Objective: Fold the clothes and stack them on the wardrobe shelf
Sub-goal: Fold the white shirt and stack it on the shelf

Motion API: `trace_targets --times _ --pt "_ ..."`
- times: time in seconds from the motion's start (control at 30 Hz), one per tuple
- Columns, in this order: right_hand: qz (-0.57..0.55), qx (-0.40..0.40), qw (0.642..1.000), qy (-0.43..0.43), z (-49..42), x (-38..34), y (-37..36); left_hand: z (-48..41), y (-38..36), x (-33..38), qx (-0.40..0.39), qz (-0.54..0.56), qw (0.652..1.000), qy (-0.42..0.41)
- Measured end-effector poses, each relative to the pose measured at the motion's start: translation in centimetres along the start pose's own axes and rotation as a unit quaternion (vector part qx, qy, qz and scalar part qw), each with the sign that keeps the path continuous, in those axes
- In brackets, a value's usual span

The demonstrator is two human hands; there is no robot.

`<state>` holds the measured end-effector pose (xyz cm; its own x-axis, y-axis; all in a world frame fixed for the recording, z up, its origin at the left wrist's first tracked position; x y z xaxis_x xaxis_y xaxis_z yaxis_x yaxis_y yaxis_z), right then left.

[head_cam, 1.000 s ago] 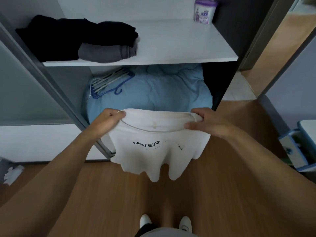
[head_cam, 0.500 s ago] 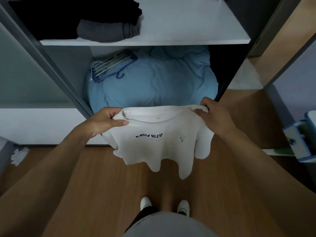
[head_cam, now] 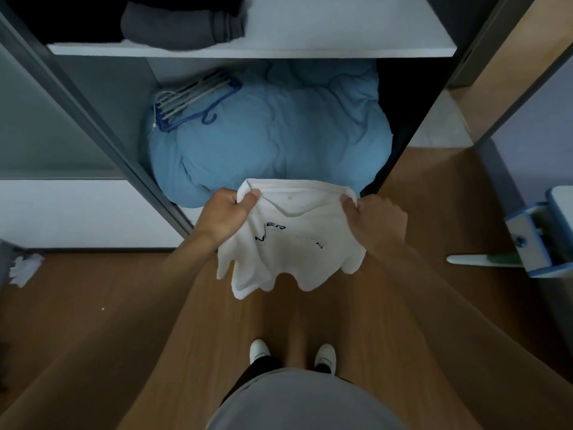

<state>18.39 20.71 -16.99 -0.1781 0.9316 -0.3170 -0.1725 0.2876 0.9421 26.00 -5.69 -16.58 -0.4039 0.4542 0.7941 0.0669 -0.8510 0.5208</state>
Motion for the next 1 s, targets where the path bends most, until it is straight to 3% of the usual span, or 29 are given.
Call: trace_targets --times 0.17,0.27,0.47,0.77,0.9,1.0 --pt "-0.12 -0.103 0.987 0.004 1.0 -1.2 -1.5 0.9 -3.4 0.7 -0.067 0.006 0.998 0.003" --pt "-0.209 -0.121 0.97 0.028 2.0 -2.2 -2.3 1.4 -5.1 1.1 -0.095 0.033 0.995 -0.004" --pt "-0.416 -0.169 0.894 -0.009 3.0 -4.0 -2.8 2.2 -7.1 2.3 -0.118 0.105 0.987 -0.02" --pt "-0.422 -0.217 0.876 0.084 4.3 -4.5 -2.5 3.1 -7.3 3.4 -0.167 0.141 0.976 -0.009" --pt "-0.38 -0.225 0.89 0.116 4.7 -4.1 -2.4 3.6 -6.9 3.1 -0.174 0.119 0.977 -0.04" --pt "-0.4 -0.23 0.878 0.128 5.2 -3.9 -2.0 3.5 -6.2 2.8 -0.214 0.101 0.969 -0.072"
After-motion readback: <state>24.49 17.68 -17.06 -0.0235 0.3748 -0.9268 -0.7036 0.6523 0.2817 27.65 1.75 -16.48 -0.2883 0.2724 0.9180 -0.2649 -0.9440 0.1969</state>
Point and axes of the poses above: each hand's wrist, its own z-axis away from the middle knuckle, its own y-axis out of the back of the hand, x = y × z, the point moved 1 cm from there along -z, towards the middle knuckle, and after that the axes turned 10 degrees about -x, right-handed, at the moved point
